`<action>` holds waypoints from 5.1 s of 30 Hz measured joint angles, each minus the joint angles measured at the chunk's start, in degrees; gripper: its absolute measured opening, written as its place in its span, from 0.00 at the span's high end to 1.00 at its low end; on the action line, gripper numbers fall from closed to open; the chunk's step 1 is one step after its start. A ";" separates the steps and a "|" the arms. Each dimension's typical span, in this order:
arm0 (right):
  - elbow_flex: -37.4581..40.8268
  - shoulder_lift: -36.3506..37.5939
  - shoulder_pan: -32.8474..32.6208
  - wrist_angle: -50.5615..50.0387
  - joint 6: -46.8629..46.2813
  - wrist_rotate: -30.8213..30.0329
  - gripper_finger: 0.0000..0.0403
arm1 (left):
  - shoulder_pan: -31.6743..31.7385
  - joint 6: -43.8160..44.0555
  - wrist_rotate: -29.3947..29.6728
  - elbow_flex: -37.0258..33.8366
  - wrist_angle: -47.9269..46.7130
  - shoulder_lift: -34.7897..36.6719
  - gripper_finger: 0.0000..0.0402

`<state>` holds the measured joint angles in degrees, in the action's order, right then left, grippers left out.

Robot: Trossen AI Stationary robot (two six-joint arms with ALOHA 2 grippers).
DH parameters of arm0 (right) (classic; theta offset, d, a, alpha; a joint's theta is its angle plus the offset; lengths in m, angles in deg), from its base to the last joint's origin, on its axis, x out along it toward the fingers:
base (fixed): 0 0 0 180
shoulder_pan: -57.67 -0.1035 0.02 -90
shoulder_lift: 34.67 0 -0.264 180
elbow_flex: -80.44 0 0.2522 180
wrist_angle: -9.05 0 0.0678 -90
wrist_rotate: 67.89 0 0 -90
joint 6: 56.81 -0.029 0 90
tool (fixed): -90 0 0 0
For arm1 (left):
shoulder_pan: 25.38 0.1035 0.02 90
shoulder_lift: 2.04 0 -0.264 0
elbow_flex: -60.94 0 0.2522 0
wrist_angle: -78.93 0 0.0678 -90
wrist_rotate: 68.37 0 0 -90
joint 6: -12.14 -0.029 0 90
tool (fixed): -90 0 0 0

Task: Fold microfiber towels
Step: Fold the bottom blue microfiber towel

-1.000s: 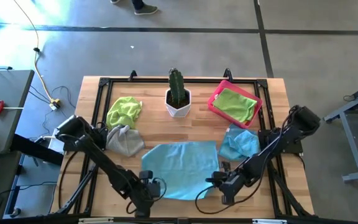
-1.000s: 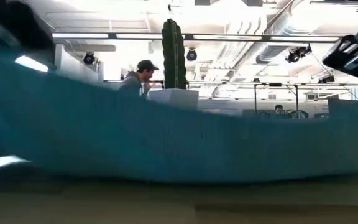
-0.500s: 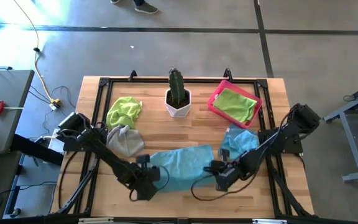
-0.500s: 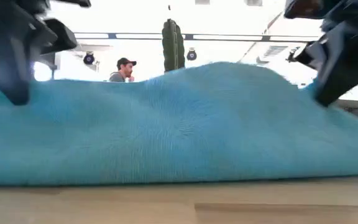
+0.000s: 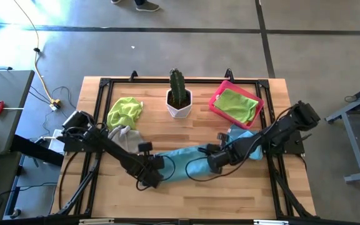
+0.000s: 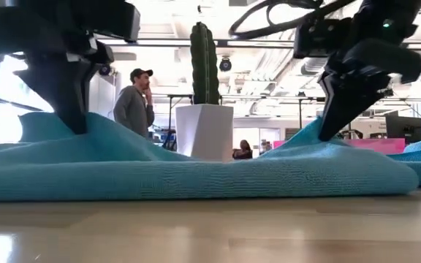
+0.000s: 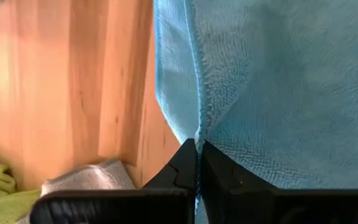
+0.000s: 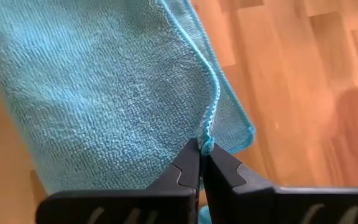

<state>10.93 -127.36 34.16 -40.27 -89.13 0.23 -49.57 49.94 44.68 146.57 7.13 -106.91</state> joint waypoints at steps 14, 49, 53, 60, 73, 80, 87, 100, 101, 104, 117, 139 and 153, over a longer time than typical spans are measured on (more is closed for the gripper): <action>0.00 0.00 3.92 0.18 2.93 -0.21 1.00 | 3.33 1.17 1.44 0.04 -5.63 -1.28 1.00; 0.00 3.04 -3.25 -1.75 -17.96 5.22 0.61 | -3.29 -12.28 0.97 -3.18 7.86 -1.76 0.69; 0.20 3.04 -4.23 -2.87 -21.47 3.74 0.61 | -3.52 -7.91 0.88 -7.03 12.02 -1.74 0.71; 0.44 2.99 -5.34 -2.86 -25.61 1.89 0.61 | -4.40 0.11 -2.83 -11.38 14.87 -1.32 0.72; 0.43 2.99 -5.89 -2.36 -29.34 -2.46 0.61 | -9.50 14.26 -7.21 -12.00 20.69 -1.50 0.72; 0.44 -0.73 -4.40 0.27 -29.20 -2.22 0.61 | -11.16 17.53 -7.20 -12.07 23.34 -1.59 0.72; 0.44 -2.69 -1.15 -0.02 -25.67 -0.93 0.61 | -11.23 18.89 -7.44 -12.11 23.87 -1.63 0.72; 0.44 -3.06 3.88 -4.24 -20.40 3.87 0.61 | -11.56 21.16 -7.41 -12.11 24.22 -1.70 0.72; 0.44 -2.99 3.41 -7.38 -21.23 3.76 0.61 | -11.56 21.18 -7.25 -12.11 24.22 -1.70 0.72; 0.44 -2.99 2.07 -14.40 -23.65 3.43 0.61 | -11.56 21.13 -6.61 -12.11 24.24 -1.70 0.72; 16.29 10.21 -2.62 2.73 -33.72 5.77 0.61 | -11.33 21.14 -6.01 -12.11 24.42 -1.70 0.72; 26.85 10.43 5.31 35.59 -33.34 7.86 0.46 | -8.13 19.04 -4.88 -12.13 27.04 -1.74 0.72; 26.51 3.24 6.54 44.68 -33.42 12.02 0.46 | -7.63 17.51 -3.68 -12.15 28.17 -1.81 0.72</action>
<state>37.45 -124.12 40.70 4.41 -122.54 12.26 -57.20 67.45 41.00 134.42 35.30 -108.72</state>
